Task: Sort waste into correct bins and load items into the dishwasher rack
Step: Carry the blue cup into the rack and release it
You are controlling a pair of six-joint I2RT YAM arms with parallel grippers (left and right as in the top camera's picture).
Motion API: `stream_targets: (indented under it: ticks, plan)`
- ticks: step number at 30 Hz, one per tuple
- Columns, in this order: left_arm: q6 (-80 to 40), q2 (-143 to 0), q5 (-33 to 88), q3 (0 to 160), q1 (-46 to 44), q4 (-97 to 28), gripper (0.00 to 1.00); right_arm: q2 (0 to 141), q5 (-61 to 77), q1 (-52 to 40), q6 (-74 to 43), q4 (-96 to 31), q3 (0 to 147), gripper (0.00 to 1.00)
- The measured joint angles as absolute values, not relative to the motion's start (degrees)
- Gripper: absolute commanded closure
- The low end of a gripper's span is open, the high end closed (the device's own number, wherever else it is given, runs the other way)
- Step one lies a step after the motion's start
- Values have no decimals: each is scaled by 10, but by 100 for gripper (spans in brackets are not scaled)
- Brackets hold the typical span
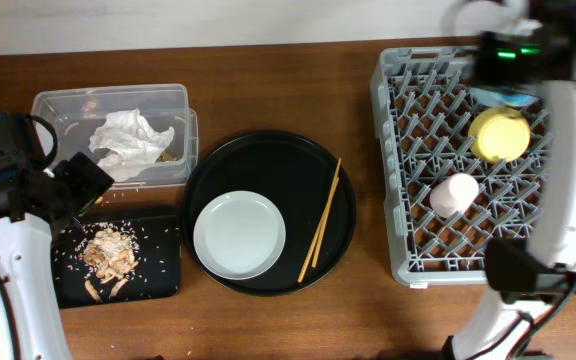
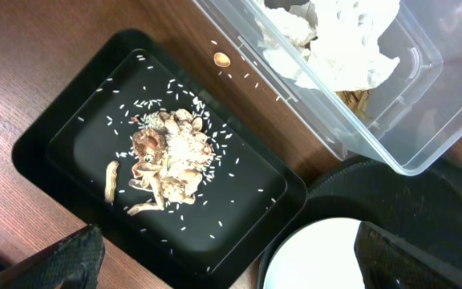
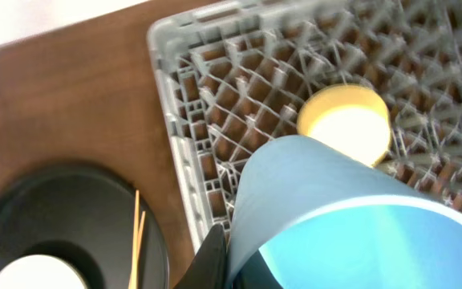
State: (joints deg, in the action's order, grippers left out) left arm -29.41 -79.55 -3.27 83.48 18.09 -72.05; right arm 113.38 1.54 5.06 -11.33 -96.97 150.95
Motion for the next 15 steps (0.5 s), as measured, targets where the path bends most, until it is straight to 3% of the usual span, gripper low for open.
stream_targets:
  ticks: [7,15]
  plan:
    - [-294,-795,-32,835,181,-721,1,1131,229,251,-53,-968,1402,96]
    - [-294,-795,-32,835,181,-721,1,1120,436,359,103,-971,1171,96]
